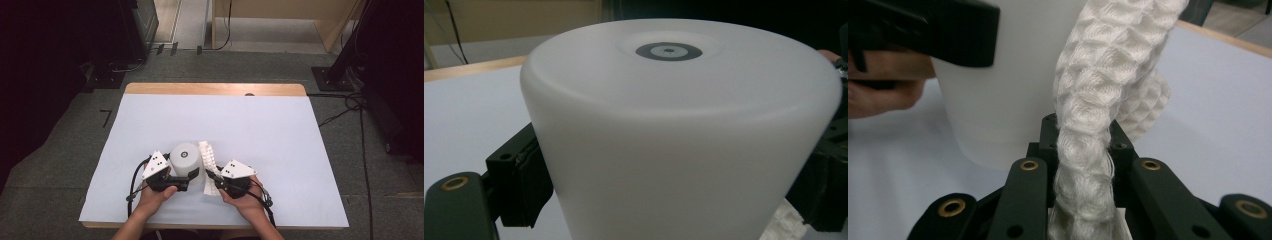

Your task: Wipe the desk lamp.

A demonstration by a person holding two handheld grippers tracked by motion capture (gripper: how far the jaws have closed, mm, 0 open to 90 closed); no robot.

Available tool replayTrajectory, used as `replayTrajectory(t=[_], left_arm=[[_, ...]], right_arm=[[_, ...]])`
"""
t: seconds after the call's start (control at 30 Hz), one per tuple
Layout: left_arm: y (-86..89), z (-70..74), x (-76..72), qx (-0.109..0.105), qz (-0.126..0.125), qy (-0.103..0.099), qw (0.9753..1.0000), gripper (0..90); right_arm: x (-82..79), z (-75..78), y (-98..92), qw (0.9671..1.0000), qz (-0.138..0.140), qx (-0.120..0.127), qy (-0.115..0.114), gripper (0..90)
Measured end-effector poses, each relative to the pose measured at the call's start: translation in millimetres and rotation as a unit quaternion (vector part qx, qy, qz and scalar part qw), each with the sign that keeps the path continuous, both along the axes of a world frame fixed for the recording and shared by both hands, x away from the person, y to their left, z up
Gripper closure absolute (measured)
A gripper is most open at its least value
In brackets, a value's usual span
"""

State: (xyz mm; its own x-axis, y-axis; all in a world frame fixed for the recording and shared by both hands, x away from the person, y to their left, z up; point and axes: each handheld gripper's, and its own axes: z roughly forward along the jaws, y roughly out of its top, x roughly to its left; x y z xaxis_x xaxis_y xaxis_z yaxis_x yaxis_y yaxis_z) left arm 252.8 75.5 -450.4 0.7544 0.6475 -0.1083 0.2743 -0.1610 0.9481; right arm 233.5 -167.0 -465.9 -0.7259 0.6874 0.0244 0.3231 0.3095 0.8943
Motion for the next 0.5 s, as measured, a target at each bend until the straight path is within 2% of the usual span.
replayTrajectory(t=[0.1,0.2,0.27,0.37,0.5], left_arm=[[-8.8,-5.3,-2.2,0.030,0.017,-0.026,0.9991,8.8],[-14.0,-13.4,-1.6,0.053,0.024,-0.029,0.9979,8.7],[-13.9,-17.0,-0.7,0.060,0.029,-0.031,0.9973,8.7],[-12.6,-21.9,1.7,0.070,0.037,-0.030,0.9964,8.7],[-11.5,-24.9,3.1,0.066,0.037,-0.021,0.9970,8.6]], right_arm=[[3.6,-3.4,-3.2,0.9997,-0.023,-0.002,0.006,76.8],[7.8,-5.4,-12.5,0.9980,-0.059,0.010,0.017,76.8],[9.2,-5.2,-17.6,0.9968,-0.075,0.017,0.022,76.8],[10.4,-4.0,-22.9,0.9961,-0.083,0.024,0.018,76.8],[10.3,-3.8,-24.3,0.9959,-0.085,0.025,0.018,76.8]])
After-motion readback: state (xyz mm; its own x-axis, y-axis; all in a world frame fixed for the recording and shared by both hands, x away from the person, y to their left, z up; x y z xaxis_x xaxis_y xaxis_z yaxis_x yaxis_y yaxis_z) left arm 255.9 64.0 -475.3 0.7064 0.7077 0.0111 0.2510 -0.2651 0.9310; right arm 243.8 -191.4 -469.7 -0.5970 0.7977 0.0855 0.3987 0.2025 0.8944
